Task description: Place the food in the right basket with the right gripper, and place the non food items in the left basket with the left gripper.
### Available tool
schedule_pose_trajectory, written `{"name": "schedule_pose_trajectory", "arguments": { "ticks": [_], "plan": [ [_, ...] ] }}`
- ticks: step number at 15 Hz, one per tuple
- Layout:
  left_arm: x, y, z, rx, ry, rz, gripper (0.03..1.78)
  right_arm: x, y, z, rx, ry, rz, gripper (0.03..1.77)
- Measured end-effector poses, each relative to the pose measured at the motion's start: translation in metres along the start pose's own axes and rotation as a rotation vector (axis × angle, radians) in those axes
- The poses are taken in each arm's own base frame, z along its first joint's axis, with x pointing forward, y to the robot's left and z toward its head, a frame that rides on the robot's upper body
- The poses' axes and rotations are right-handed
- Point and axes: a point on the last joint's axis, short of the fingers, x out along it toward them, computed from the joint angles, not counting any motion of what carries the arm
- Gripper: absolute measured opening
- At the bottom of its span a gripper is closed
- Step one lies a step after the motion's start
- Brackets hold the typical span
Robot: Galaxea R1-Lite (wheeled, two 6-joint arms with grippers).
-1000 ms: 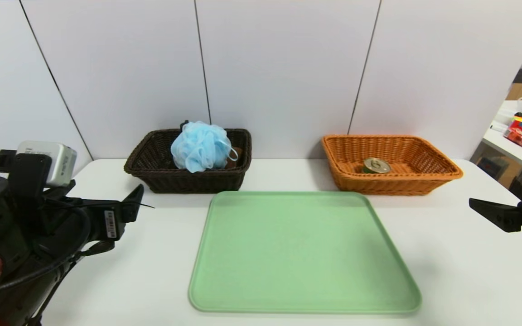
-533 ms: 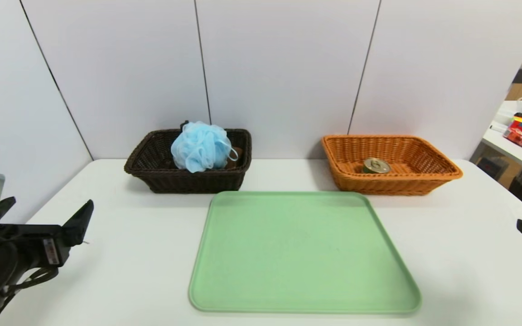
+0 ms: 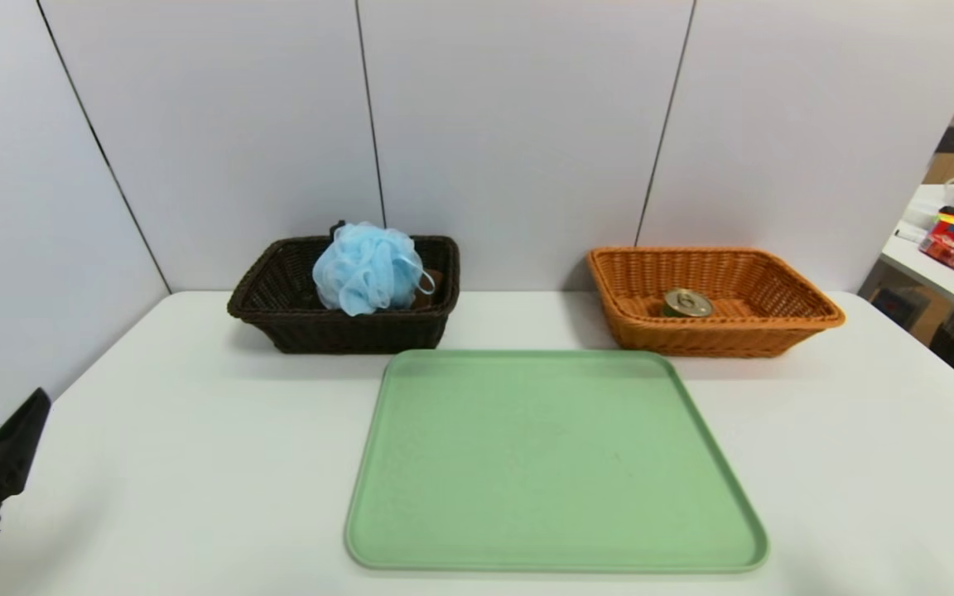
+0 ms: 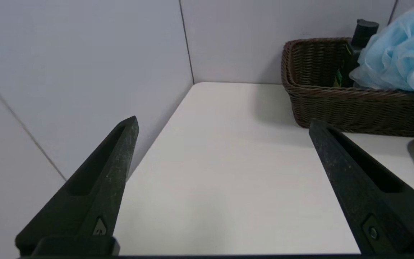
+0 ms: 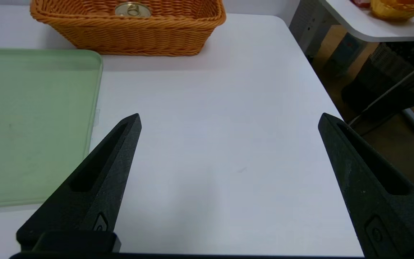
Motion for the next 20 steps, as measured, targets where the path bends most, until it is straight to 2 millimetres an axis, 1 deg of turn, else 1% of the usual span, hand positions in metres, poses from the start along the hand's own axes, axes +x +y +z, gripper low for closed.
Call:
{"name": "schedule_pose_trajectory", "arguments": {
  "ticks": [4, 5, 7, 11, 15, 17, 18, 20],
  "plan": [
    [-0.016, 0.018, -0.003, -0.018, -0.061, 0.123, 1.69, -0.01, -0.002, -0.013, 0.021, -0.029, -0.018, 1.69],
    [-0.02, 0.021, -0.003, -0.019, -0.079, 0.141, 1.69, -0.011, -0.002, -0.015, 0.025, -0.031, -0.02, 1.69],
    [-0.03, 0.025, -0.009, -0.007, -0.087, 0.157, 1.69, -0.013, -0.002, -0.02, 0.045, -0.041, -0.024, 1.69],
    [-0.049, 0.03, -0.021, 0.014, -0.108, 0.144, 1.69, -0.019, -0.002, -0.029, 0.056, -0.063, -0.008, 1.69],
    [-0.065, 0.032, -0.033, 0.025, -0.127, 0.126, 1.69, -0.028, -0.003, -0.037, 0.071, -0.106, -0.047, 1.69],
    [-0.069, 0.033, -0.031, 0.013, -0.173, 0.12, 1.69, -0.03, -0.002, -0.041, 0.098, -0.128, -0.045, 1.69],
    [-0.07, 0.033, -0.031, 0.014, -0.18, 0.115, 1.69, -0.031, -0.002, -0.041, 0.112, -0.139, -0.018, 1.69],
    [-0.071, 0.032, -0.032, 0.02, -0.179, 0.07, 1.69, -0.036, 0.0, -0.042, 0.121, -0.163, 0.097, 1.69]
  ]
}}
